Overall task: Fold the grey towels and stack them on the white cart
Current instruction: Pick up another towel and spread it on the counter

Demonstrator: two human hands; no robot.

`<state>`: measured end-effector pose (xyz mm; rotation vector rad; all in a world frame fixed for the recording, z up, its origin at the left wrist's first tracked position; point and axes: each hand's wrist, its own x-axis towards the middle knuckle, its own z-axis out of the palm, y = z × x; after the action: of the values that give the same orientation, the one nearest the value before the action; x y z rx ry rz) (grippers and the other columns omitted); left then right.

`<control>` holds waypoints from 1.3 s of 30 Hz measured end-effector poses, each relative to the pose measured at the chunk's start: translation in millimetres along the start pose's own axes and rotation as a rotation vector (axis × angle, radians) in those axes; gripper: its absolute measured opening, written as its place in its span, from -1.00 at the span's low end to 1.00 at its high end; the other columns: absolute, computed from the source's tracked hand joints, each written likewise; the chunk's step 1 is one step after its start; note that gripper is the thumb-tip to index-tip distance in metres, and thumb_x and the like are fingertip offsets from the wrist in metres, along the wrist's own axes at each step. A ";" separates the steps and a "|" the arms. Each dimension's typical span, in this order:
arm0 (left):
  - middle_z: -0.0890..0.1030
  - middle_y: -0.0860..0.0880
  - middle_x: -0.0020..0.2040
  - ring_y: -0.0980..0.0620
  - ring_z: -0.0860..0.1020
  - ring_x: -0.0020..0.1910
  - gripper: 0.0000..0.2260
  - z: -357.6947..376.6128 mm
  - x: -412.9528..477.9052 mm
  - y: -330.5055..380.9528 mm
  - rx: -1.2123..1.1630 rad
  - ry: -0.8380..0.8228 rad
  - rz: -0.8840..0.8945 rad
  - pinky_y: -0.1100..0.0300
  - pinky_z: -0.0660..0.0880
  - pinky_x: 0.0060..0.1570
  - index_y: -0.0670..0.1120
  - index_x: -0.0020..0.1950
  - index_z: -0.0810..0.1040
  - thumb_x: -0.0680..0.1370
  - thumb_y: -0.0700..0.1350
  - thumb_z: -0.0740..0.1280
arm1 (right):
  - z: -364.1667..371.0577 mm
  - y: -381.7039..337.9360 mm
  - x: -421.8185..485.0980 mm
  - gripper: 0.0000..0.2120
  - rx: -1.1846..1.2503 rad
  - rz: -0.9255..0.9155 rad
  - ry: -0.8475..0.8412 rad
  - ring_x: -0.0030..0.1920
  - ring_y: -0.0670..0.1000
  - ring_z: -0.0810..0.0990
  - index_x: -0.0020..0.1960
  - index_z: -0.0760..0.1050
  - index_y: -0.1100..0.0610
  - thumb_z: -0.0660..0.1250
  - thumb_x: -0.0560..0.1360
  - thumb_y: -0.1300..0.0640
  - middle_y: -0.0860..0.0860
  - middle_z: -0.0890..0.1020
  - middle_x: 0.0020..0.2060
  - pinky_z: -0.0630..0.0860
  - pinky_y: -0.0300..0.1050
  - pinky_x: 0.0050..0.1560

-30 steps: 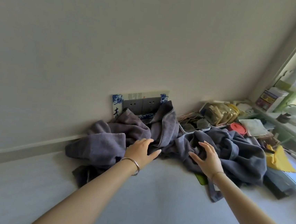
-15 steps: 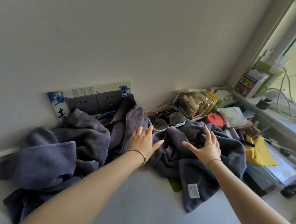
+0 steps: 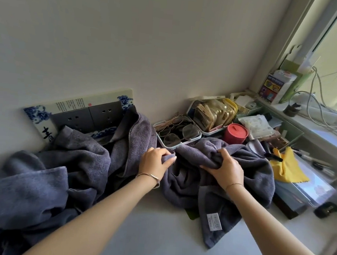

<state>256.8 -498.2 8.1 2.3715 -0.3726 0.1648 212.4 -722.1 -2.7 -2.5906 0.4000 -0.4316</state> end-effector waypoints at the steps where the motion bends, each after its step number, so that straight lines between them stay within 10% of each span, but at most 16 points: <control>1: 0.63 -0.08 -0.11 -0.08 0.53 -0.06 -0.78 -4.5 1.3 5.4 -0.110 0.006 0.002 0.09 0.42 -0.01 -0.09 -0.11 0.62 0.47 0.06 0.39 | -10.6 -3.7 1.6 -0.42 0.018 -0.017 0.018 -0.04 0.15 0.62 0.08 0.45 0.07 0.52 0.22 -0.22 0.04 0.67 -0.07 0.39 -0.15 -0.18; 9: 0.61 -0.05 -0.20 0.05 0.56 -0.16 -0.88 -80.5 4.4 77.8 -0.791 0.023 -0.007 0.14 0.51 -0.08 -0.02 -0.19 0.48 0.55 -0.11 0.32 | -129.6 -66.6 13.0 -0.40 0.108 -0.157 0.214 -0.14 0.08 0.57 0.09 0.48 0.09 0.47 0.23 -0.28 0.04 0.62 -0.15 0.50 -0.07 -0.10; 14: 0.59 -0.32 -0.18 -0.05 0.53 -0.20 -0.87 -152.2 -14.9 117.8 -0.855 0.105 0.094 0.00 0.52 -0.15 -0.06 -0.18 0.46 0.56 -0.08 0.30 | -188.6 -125.3 -6.5 -0.43 0.099 -0.227 0.308 -0.21 0.06 0.57 0.03 0.47 0.07 0.46 0.23 -0.31 0.01 0.62 -0.21 0.44 -0.13 -0.19; 19: 0.52 0.01 -0.41 0.14 0.46 -0.38 -0.85 -240.5 -55.9 141.3 -0.849 0.248 0.231 0.31 0.45 -0.33 -0.07 -0.20 0.43 0.57 -0.12 0.29 | -235.7 -205.7 -52.2 -0.42 0.161 -0.333 0.429 -0.19 0.09 0.61 0.01 0.48 0.05 0.46 0.21 -0.34 0.00 0.63 -0.21 0.55 0.00 -0.13; 22: 0.51 -0.16 -0.33 0.03 0.41 -0.32 -0.84 -290.8 -84.5 142.8 -0.854 0.315 0.264 0.18 0.41 -0.29 -0.05 -0.20 0.43 0.57 -0.10 0.29 | -252.4 -254.2 -83.1 -0.40 0.193 -0.370 0.444 -0.15 0.09 0.60 0.01 0.48 0.04 0.44 0.19 -0.37 -0.01 0.64 -0.18 0.55 0.03 -0.10; 39: 0.56 -0.09 -0.29 0.05 0.49 -0.29 -0.85 -443.4 -335.9 -45.4 -0.804 0.632 -0.117 0.21 0.48 -0.24 -0.09 -0.18 0.48 0.55 -0.07 0.32 | -99.6 -450.7 -321.0 -0.45 0.550 -0.503 -0.193 -0.25 -0.15 0.58 -0.17 0.46 0.06 0.49 0.15 -0.35 -0.14 0.62 -0.31 0.51 -0.14 -0.20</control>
<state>-54.2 -91.3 229.8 1.4426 0.0214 0.5718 -25.1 -270.2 232.8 -2.1342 -0.3998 -0.3839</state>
